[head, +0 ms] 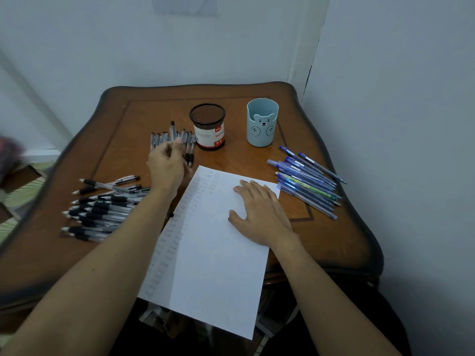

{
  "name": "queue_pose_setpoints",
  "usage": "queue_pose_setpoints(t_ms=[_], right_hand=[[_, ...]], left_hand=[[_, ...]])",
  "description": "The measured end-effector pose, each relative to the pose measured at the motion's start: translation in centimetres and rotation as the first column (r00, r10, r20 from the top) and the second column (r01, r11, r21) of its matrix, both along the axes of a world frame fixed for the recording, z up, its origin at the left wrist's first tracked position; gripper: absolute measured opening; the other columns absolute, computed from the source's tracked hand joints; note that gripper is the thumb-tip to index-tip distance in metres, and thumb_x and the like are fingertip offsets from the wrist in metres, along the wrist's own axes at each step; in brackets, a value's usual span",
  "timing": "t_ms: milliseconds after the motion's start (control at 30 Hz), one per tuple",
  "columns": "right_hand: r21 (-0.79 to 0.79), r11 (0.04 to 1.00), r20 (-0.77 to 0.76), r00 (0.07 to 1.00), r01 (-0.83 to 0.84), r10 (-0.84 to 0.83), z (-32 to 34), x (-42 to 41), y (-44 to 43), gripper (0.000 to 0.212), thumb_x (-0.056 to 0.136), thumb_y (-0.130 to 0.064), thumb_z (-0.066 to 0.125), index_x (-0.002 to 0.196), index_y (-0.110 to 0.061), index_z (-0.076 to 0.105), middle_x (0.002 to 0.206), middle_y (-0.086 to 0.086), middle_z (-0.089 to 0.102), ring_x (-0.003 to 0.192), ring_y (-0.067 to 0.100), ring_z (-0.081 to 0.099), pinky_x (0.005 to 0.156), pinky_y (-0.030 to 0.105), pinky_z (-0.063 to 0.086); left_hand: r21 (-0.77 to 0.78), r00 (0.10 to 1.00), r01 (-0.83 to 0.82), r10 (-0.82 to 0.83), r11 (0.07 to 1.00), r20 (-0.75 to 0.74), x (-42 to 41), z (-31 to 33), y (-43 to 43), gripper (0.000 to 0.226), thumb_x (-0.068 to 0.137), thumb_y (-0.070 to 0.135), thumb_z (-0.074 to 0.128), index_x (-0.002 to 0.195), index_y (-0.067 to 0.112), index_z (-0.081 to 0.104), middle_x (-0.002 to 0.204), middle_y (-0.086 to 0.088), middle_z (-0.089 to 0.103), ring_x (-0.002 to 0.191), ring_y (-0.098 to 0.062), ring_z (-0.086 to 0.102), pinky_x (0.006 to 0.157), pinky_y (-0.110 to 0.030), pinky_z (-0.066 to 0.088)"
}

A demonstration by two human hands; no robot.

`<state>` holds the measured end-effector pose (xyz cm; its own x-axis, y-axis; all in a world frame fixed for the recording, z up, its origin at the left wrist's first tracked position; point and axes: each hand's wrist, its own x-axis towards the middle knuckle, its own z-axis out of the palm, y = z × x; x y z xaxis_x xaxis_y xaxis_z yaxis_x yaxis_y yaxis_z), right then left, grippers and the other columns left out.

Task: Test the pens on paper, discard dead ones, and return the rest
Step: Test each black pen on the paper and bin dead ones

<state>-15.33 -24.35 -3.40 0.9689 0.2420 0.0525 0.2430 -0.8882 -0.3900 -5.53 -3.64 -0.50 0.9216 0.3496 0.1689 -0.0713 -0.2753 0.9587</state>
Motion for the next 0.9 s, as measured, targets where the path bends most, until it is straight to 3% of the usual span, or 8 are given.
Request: queue_pose_setpoints(t_ms=[100,167,300,400,533,600,700,900], right_hand=[[0.002,1.000,-0.009,1.000,0.001,-0.001,0.1,0.0,0.0,0.062,0.098,-0.053,0.043,0.153,-0.026,0.032,0.164,-0.005,0.022,0.152,0.013,0.012,0.121,0.033,-0.002],[0.000,1.000,-0.006,1.000,0.001,-0.001,0.1,0.0,0.0,0.062,0.098,-0.053,0.042,0.153,-0.026,0.032,0.164,-0.005,0.022,0.152,0.013,0.012,0.121,0.034,-0.001],[-0.003,1.000,-0.010,1.000,0.004,-0.004,0.1,0.1,0.1,0.061,0.098,-0.053,0.043,0.153,-0.027,0.032,0.164,-0.006,0.022,0.152,0.013,0.012,0.120,0.032,-0.003],[-0.002,1.000,-0.006,1.000,0.004,-0.004,0.1,0.0,0.1,0.061,0.098,-0.053,0.043,0.153,-0.027,0.032,0.164,-0.006,0.021,0.152,0.012,0.012,0.118,0.030,-0.004],[0.008,1.000,-0.008,1.000,0.000,0.000,0.1,0.0,0.0,0.061,0.099,-0.053,0.043,0.152,-0.027,0.032,0.164,-0.006,0.021,0.152,0.012,0.012,0.118,0.030,-0.004],[0.011,1.000,-0.010,1.000,-0.001,0.001,0.2,0.0,0.0,0.061,0.099,-0.053,0.043,0.152,-0.026,0.032,0.164,-0.006,0.021,0.152,0.012,0.011,0.119,0.031,-0.004],[0.011,1.000,-0.007,1.000,-0.002,0.002,0.1,0.0,0.0,0.061,0.099,-0.052,0.044,0.152,-0.026,0.032,0.164,-0.006,0.022,0.152,0.012,0.012,0.118,0.030,-0.004],[0.009,1.000,0.001,1.000,0.001,-0.001,0.1,0.0,0.0,0.061,0.098,-0.052,0.044,0.152,-0.025,0.033,0.164,-0.005,0.023,0.152,0.012,0.013,0.121,0.033,0.000]], left_hand=[[0.195,0.988,-0.102,0.122,0.975,-0.095,1.4,0.6,1.3,0.040,0.105,0.042,0.047,0.088,0.012,0.066,0.071,0.001,0.060,0.059,-0.012,0.052,0.062,-0.030,0.048],[0.297,0.973,-0.099,0.155,0.950,-0.169,2.3,0.8,2.1,0.044,0.107,0.034,0.039,0.089,0.005,0.067,0.078,-0.008,0.064,0.066,-0.019,0.056,0.070,-0.036,0.053],[0.361,0.954,-0.032,0.136,0.932,-0.267,3.6,0.6,3.0,0.035,0.091,0.009,0.045,0.118,-0.004,0.063,0.124,-0.025,0.059,0.107,-0.040,0.061,0.094,-0.055,0.054],[0.464,0.936,-0.047,0.201,0.885,-0.288,3.4,1.1,1.7,0.028,0.085,-0.011,0.052,0.110,-0.009,0.064,0.130,-0.025,0.051,0.117,-0.040,0.054,0.094,-0.047,0.051],[0.554,0.937,-0.030,0.217,0.832,-0.274,3.3,0.9,0.5,0.063,0.087,-0.017,0.053,0.146,0.004,0.049,0.153,-0.020,0.036,0.142,-0.036,0.035,0.114,-0.041,0.038],[0.540,0.953,-0.015,0.175,0.841,-0.246,3.2,0.6,0.5,0.063,0.089,-0.017,0.053,0.147,0.006,0.049,0.155,-0.020,0.039,0.142,-0.034,0.039,0.110,-0.038,0.044],[0.532,0.971,-0.027,0.148,0.846,-0.187,2.9,0.2,0.9,0.050,0.094,-0.005,0.055,0.143,0.006,0.053,0.147,-0.017,0.051,0.115,-0.024,0.061,0.083,-0.025,0.054],[0.612,0.981,-0.141,0.193,0.778,-0.019,1.2,0.4,3.6,0.025,0.093,0.009,0.052,0.107,0.011,0.072,0.111,-0.013,0.068,0.109,-0.029,0.057,0.102,-0.047,0.043]])
